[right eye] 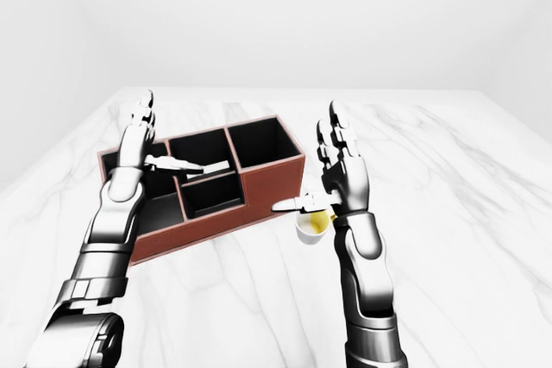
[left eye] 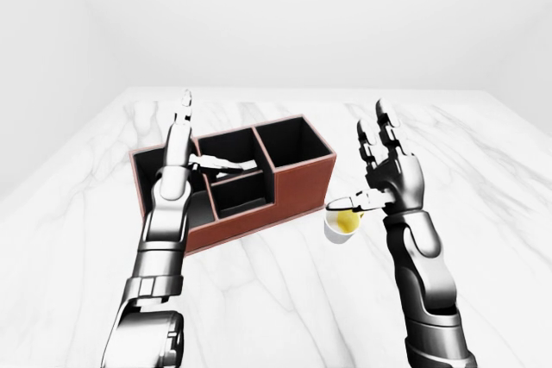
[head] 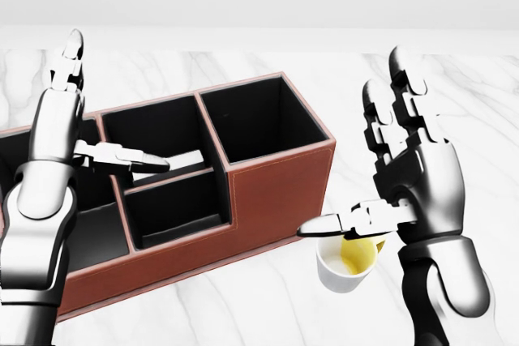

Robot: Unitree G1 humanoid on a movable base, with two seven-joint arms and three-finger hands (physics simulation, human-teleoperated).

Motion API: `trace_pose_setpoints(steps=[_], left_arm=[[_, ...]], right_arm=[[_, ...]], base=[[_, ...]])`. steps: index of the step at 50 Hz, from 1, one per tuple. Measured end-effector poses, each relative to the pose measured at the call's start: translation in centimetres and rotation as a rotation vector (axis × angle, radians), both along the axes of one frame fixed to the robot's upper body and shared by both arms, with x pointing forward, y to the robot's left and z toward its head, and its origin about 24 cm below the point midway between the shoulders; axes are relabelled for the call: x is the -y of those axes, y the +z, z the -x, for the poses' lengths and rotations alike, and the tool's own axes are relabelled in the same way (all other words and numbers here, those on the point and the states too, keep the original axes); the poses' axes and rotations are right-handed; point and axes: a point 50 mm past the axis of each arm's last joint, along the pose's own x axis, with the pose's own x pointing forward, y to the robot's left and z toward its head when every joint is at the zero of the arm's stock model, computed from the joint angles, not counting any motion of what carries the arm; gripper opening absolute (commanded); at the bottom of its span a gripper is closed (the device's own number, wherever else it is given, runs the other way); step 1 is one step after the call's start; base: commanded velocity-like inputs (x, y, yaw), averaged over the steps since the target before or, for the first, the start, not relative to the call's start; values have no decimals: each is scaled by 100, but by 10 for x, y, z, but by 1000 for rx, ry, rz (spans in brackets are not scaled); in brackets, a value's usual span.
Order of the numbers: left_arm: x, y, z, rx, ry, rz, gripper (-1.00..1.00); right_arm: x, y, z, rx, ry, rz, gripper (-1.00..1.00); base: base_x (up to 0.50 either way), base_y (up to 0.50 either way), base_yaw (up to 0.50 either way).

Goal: Pick up the book and place it in the front compartment of the caddy.

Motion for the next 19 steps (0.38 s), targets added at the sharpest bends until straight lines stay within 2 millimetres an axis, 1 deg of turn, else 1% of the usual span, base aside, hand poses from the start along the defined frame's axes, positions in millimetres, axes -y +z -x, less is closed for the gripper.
trace_pose_setpoints(steps=[8, 19], left_arm=[[5, 22, 16, 120, -38, -7, 100], [9, 40, 40, 238, -74, -5, 100]], right_arm=[[0, 3, 0, 11, 0, -1, 100], [0, 7, 2, 30, -2, -1, 100]], base=[[0, 0, 0], [0, 0, 0]])
